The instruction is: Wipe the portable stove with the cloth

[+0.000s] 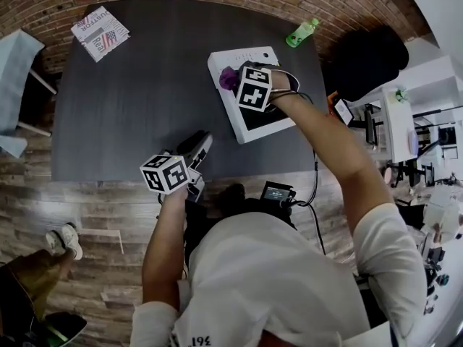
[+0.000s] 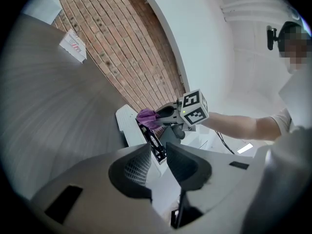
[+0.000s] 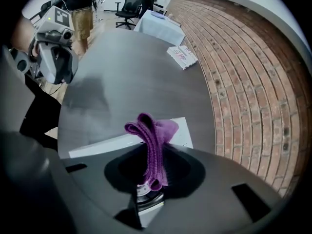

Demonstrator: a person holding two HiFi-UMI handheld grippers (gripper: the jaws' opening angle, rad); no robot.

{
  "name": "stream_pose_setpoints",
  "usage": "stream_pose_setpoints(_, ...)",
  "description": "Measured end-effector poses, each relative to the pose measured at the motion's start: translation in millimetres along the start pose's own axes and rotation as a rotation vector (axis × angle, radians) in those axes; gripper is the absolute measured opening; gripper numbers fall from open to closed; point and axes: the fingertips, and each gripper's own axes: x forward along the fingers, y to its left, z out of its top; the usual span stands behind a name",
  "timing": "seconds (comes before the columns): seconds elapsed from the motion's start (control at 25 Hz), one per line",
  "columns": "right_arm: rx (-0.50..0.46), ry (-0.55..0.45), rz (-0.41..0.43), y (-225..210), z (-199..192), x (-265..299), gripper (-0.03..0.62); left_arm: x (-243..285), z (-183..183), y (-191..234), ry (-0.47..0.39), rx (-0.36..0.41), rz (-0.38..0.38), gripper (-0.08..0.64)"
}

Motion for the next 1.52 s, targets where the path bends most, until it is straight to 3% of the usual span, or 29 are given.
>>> stream_pose_setpoints(0.28,-0.027,0.047,-0.056,-12,7,25,0.088,-2,0,5,0.002,-0.012,0.009,0.103)
stream_pose_setpoints(0.52,-0.075,0.053,-0.025,12,6,38,0.088,-2,0,8,0.014,-0.011,0.013,0.103)
stream_pose_setpoints(1.52,-0.076,0.007,0.108,82,-21,19,0.089,21,-21,-21,0.094,0.036,-0.043,0.103)
